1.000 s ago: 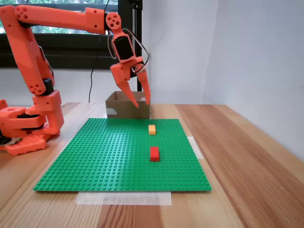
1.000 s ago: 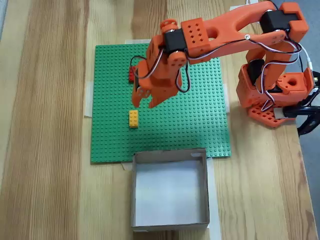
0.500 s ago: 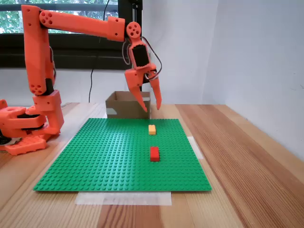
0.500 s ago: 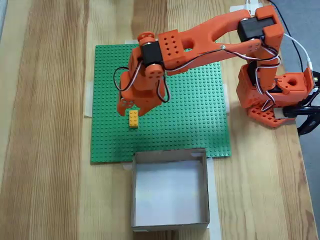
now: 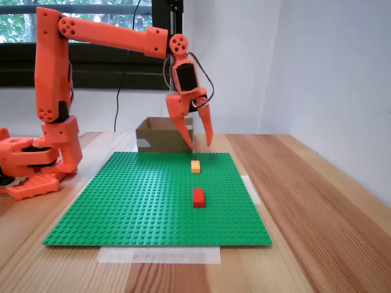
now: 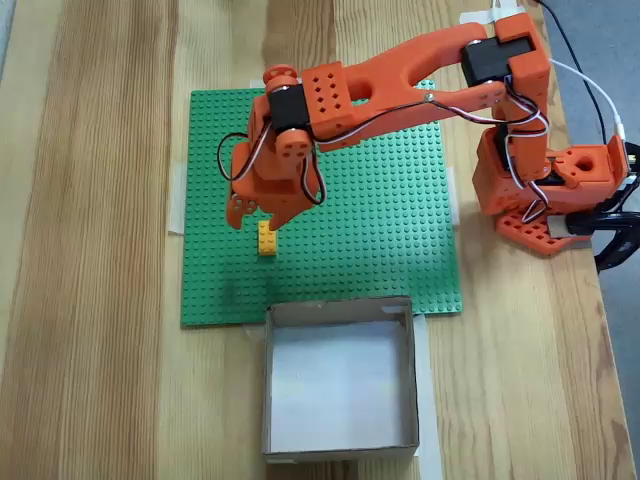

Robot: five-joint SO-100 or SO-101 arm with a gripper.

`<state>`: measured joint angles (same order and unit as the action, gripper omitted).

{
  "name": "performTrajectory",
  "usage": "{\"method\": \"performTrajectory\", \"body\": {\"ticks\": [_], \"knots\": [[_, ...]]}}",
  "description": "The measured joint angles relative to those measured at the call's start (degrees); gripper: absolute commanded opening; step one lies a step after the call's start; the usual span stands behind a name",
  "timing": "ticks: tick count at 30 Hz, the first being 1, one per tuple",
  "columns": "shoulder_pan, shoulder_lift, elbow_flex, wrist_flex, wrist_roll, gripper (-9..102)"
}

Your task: Pick the yellow lego block and put it in the box.

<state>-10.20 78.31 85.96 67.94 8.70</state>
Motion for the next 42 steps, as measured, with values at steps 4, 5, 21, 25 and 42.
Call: {"method": "performTrajectory", "body": {"ticks": [4,5,21,25,42], "knots": [[1.32,-0.53,0.0,-0.35,-0.7,17],[1.32,-0.53,0.0,-0.35,-0.53,17],[2.99,-0.88,2.37,-1.14,-2.55,17],[4.04,-0.88,3.6,-1.05,-2.72,17],[2.9,-0.88,5.45,-1.05,-3.25,18]]}}
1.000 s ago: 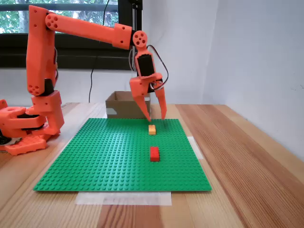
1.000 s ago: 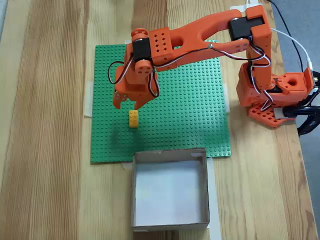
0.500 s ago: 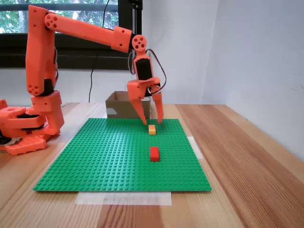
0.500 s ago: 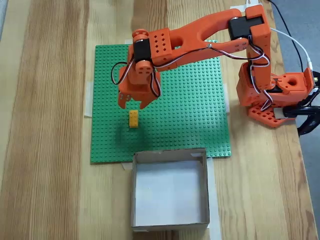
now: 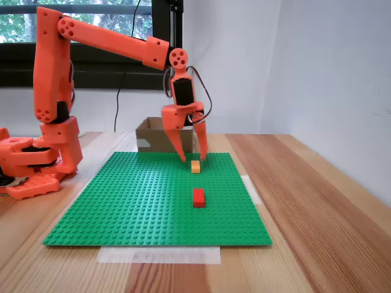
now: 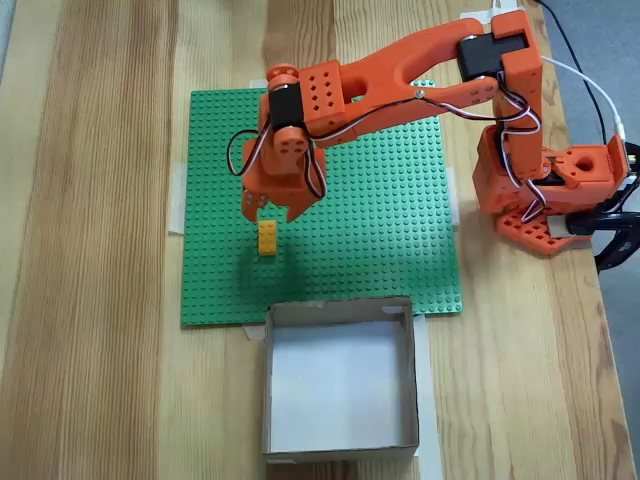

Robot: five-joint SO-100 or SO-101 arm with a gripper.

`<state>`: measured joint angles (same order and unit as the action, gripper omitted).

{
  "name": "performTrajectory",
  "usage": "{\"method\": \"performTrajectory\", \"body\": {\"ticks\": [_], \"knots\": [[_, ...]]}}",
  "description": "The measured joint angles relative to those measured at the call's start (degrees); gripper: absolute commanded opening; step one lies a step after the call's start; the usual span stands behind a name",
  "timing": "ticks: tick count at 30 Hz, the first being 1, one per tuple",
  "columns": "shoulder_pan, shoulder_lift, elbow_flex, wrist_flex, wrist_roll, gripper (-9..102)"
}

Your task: Pick the yellow lego block and put it in the box.

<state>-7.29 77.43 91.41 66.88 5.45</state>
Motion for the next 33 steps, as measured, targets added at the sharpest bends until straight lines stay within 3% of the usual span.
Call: {"method": "performTrajectory", "body": {"ticks": [33], "knots": [[-5.1,0.0,-0.35,0.88,1.32,20]]}}
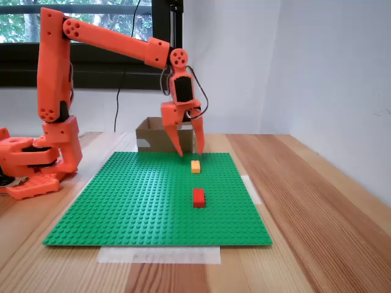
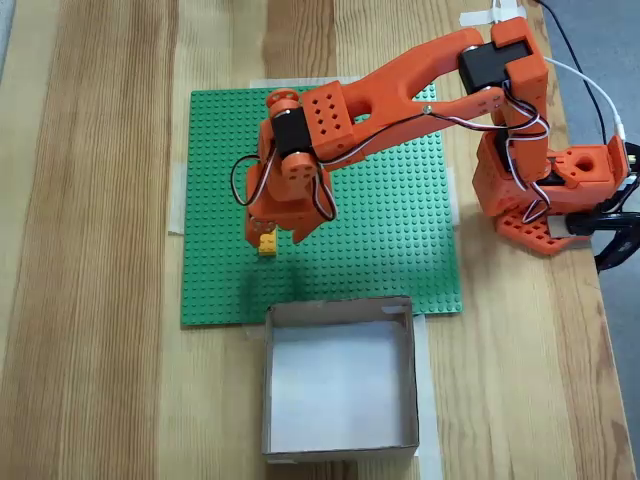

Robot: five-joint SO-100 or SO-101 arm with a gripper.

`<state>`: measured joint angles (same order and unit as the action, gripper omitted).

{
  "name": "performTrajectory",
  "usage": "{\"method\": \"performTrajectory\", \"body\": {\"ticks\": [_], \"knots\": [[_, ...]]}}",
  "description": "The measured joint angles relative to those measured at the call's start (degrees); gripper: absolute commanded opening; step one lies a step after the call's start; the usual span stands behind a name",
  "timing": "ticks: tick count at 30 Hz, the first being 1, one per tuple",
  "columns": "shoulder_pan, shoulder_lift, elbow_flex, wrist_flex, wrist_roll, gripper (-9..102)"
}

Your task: Pick the yellow lego block and put it in the box.

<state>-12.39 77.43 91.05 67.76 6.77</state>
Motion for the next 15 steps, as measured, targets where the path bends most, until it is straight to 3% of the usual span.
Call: {"method": "performTrajectory", "body": {"ticks": [15], "knots": [[0.0,0.0,-0.79,-1.93,0.0,21]]}}
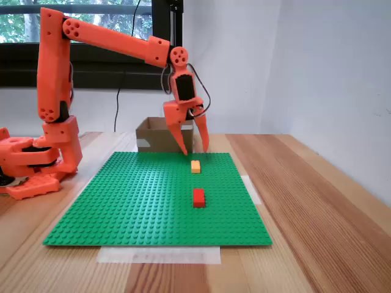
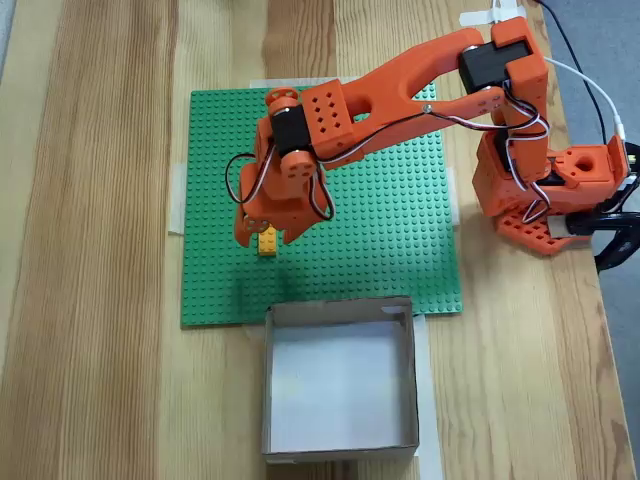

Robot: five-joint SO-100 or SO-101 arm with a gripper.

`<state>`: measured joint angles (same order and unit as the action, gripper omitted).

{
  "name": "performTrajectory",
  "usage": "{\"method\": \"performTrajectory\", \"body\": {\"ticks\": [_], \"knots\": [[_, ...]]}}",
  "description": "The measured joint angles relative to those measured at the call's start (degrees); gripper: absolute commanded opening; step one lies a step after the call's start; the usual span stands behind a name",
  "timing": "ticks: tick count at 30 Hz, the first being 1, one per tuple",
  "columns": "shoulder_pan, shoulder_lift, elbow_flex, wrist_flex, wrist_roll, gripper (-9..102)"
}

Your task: Pick the yellow lego block and put it in the box.

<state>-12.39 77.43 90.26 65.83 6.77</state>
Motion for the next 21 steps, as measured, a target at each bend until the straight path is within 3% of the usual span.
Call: {"method": "performTrajectory", "body": {"ticks": [21], "knots": [[0.0,-6.24,-4.13,-1.41,-0.7,22]]}}
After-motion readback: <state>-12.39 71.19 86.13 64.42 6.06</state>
